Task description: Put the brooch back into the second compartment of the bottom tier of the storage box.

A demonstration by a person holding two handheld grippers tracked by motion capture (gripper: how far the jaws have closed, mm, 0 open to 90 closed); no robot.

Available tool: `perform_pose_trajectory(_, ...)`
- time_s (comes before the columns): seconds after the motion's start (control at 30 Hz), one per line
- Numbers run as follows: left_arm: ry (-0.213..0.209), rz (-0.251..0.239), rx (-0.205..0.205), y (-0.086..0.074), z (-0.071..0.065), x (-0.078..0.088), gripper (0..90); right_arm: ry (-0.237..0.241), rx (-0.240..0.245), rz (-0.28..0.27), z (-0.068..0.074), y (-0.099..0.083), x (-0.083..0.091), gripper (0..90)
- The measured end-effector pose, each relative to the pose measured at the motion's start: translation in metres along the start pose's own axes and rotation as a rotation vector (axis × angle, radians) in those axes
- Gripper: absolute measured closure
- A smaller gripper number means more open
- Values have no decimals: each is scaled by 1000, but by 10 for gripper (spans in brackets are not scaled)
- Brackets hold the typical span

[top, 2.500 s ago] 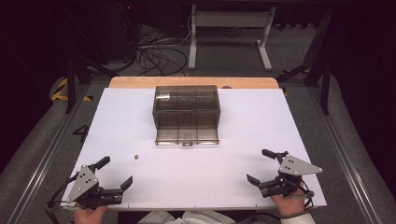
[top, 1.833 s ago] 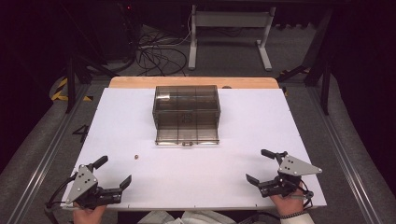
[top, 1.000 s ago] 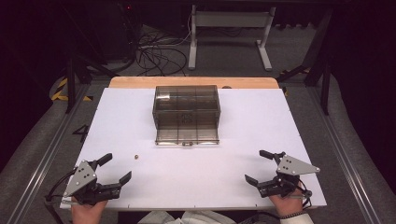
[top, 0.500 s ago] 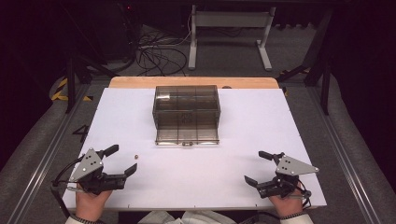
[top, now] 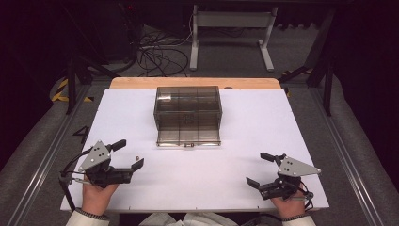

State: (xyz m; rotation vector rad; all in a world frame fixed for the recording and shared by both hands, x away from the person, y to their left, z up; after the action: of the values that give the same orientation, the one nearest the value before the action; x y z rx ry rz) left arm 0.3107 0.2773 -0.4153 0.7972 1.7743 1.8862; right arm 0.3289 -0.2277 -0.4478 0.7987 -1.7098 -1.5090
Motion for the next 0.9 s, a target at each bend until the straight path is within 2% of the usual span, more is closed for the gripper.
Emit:
perform_pose_trajectory(0.23, -13, 6, -13, 6, 0, -11, 102, 4, -1, 2, 0, 0, 0, 25)
perform_pose_trajectory(0.5, -22, 7, 0, 8, 3, -17, 109, 8, -4, 1, -1, -1, -1, 27)
perform_pose_trajectory(0.57, -42, 8, 16, 8, 4, -17, 109, 9, -4, 1, -1, -1, -1, 27)
perform_pose_trajectory(0.63, -47, 14, 10, 8, 5, -17, 98, 10, -6, 3, -1, -1, -1, 28)
perform_pose_trajectory(0.7, -59, 29, 34, 9, 5, -17, 70, 11, -8, 5, -1, -1, -1, 28)
perform_pose_trajectory(0.77, -95, 32, 57, 10, 7, -16, 73, 13, -7, 5, -1, -1, -1, 29)
perform_pose_trajectory(0.83, -110, 53, 52, 11, 9, -16, 111, 13, -9, 6, -1, -1, -2, 30)
perform_pose_trajectory(0.87, -114, 67, 31, 12, 9, -16, 117, 14, -11, 7, -1, -1, -2, 32)
perform_pose_trajectory(0.9, -120, 80, 30, 13, 9, -17, 129, 15, -12, 8, -1, -1, -2, 32)
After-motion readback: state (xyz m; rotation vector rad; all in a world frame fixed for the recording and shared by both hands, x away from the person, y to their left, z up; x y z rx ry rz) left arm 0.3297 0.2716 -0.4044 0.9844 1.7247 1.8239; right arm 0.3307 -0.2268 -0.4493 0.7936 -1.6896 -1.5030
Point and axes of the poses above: each handheld gripper's, and its own axes: x roughly backward along the jaws, y roughly out of its top, z roughly to its left, the point moved 1 cm from there along -x, roughly forward along the jaws, and after that the axes turned 13 degrees about -z, right-handed, at the moved point
